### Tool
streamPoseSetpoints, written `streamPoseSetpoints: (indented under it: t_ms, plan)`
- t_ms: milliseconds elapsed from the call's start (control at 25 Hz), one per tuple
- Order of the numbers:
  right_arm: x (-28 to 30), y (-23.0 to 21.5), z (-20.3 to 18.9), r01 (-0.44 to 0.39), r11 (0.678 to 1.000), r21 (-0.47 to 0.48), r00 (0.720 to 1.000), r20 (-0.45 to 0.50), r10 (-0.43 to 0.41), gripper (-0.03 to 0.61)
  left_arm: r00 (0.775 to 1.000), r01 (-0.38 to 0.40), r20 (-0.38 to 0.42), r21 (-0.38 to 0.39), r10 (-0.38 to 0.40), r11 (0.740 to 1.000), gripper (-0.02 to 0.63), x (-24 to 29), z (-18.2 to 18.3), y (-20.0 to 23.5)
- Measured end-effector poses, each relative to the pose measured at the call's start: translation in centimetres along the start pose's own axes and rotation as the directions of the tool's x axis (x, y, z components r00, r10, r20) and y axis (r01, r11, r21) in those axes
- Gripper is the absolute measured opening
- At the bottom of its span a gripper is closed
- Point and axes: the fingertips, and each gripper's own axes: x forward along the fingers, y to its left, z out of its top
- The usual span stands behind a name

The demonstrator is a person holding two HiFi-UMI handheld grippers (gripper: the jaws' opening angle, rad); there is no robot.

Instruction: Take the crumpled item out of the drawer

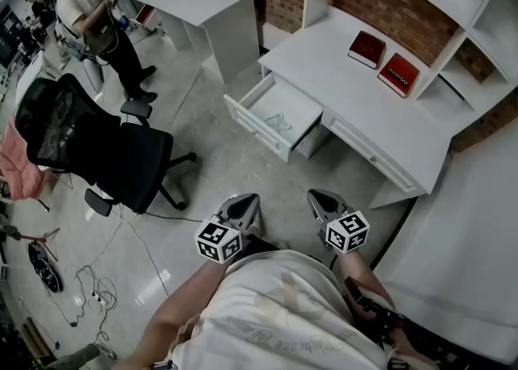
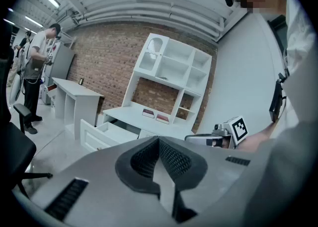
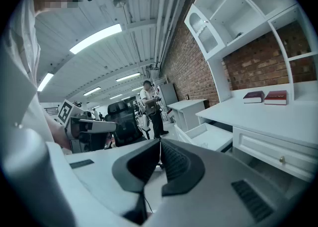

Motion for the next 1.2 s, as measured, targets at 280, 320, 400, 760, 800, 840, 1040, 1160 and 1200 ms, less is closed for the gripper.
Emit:
streamPoseSetpoints:
  t_ms: [280, 320, 400, 760, 800, 840, 1040, 1160, 1200]
  plan:
    - [0.4, 0.4, 0.1, -0.013, 1.000, -0.010, 1.000, -0.005, 0.013, 0.026, 1.000, 0.002, 0.004, 0.006, -0.002, 1.000, 0.020, -0.2, 0.0, 0.0]
    - [0.5, 0.6, 0.1, -0.015, 1.000, -0.011, 1.000, -0.007, 0.015, 0.026, 1.000, 0.004, 0.003, 0.006, -0.004, 1.000, 0.020, -0.3, 0.0, -0.1]
    - [0.6, 1.0, 0.1, -0.018, 1.000, -0.012, 1.000, -0.011, 0.018, 0.026, 1.000, 0.009, -0.002, 0.007, -0.009, 1.000, 0.020, -0.5, -0.1, -0.2]
    - [1.6, 2.3, -0.8, -0.028, 0.999, -0.035, 0.999, -0.038, 0.026, 0.028, 1.000, 0.011, -0.023, -0.011, -0.011, 1.000, 0.020, -1.3, -1.1, 0.6]
    - [1.8, 2.2, -0.8, -0.024, 0.999, -0.036, 0.999, -0.039, 0.023, 0.028, 1.000, 0.015, -0.026, -0.011, -0.015, 1.000, 0.020, -1.2, -1.1, 0.7]
    - [2.0, 2.0, -0.9, -0.018, 0.999, -0.032, 0.999, -0.042, 0.017, 0.028, 0.999, 0.019, -0.028, -0.012, -0.019, 1.000, 0.020, -1.0, -1.2, 0.8]
    - [2.4, 0.2, -1.2, 0.027, 1.000, 0.007, 0.997, -0.078, -0.026, 0.028, 0.999, 0.030, -0.026, -0.024, -0.030, 0.999, 0.020, 0.2, -0.7, 1.2]
    - [2.8, -1.7, -0.7, 0.049, 0.998, 0.030, 0.995, -0.084, -0.046, 0.028, 0.999, 0.036, -0.020, -0.032, -0.037, 0.999, 0.020, 1.5, -0.4, 1.7]
    - [3.2, -2.4, -0.4, 0.056, 0.998, 0.037, 0.995, -0.084, -0.052, 0.028, 0.999, 0.038, -0.019, -0.034, -0.039, 0.999, 0.020, 2.0, -0.2, 2.0]
